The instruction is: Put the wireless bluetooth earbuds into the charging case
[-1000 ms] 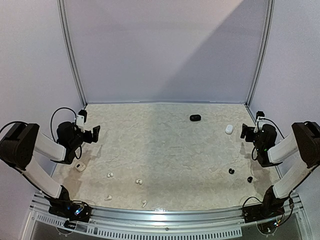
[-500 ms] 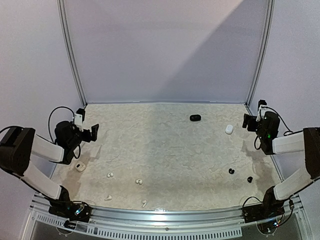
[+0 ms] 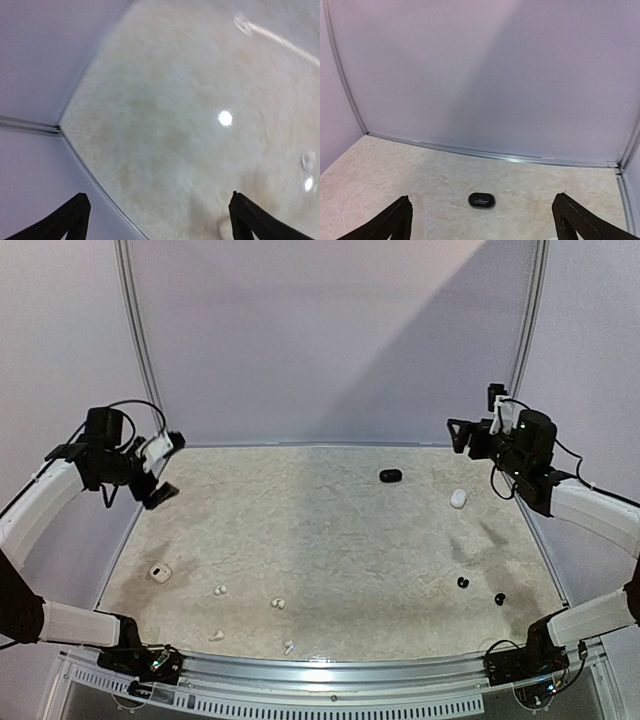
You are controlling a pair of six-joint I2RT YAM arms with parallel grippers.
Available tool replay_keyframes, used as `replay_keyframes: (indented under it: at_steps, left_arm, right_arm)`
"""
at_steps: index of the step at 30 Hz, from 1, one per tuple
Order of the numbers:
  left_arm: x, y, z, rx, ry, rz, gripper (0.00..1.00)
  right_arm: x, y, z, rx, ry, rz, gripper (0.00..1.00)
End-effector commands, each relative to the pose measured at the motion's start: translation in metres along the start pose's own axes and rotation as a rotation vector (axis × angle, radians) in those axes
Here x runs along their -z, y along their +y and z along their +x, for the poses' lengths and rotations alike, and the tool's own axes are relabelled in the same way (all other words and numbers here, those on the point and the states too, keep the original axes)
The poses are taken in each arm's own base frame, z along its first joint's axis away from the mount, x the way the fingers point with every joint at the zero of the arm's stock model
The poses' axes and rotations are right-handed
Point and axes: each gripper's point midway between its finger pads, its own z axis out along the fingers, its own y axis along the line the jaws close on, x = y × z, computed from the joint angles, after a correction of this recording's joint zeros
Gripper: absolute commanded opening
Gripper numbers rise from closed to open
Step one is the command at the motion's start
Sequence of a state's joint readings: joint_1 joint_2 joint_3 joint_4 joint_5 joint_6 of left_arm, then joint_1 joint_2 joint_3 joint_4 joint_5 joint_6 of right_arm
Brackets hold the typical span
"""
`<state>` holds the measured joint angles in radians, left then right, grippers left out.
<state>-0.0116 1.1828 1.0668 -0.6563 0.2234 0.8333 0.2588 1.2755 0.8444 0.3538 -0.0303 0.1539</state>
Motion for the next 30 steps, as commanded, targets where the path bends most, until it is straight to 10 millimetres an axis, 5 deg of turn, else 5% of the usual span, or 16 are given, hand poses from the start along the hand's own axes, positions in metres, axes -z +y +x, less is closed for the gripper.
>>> replay_keyframes:
  at_steps: [1,6,9,14,18,26,30]
  left_arm:
    - [0.054,-0.142,0.118,-0.474,0.346,0.799,0.96]
    - [0.043,-0.136,0.162,-0.723,0.363,0.969,0.86]
    - [0.023,-0.135,0.166,-0.823,0.261,0.989,0.97]
    - [-0.006,-0.138,0.183,-0.936,0.219,1.006,0.99]
    - [-0.037,-0.126,0.187,-0.941,0.233,0.912,0.99]
    - [-0.048,-0.125,0.198,-0.936,0.230,0.942,0.94]
    - [-0.048,-0.131,0.209,-0.988,0.237,0.966,0.75]
  right_arm:
    - [-0.012,0.058,0.035,0.075,0.134,-0.149,0.99]
    - [-0.018,0.122,0.063,0.139,0.192,-0.290,0.99]
    - [-0.020,0.149,0.082,0.139,0.220,-0.340,0.99]
    - [-0.017,0.192,0.105,0.160,0.266,-0.410,0.99]
    - [-0.015,0.216,0.115,0.169,0.288,-0.441,0.99]
    - [-0.016,0.238,0.125,0.165,0.320,-0.471,0.99]
    - [-0.021,0.242,0.126,0.186,0.330,-0.476,0.99]
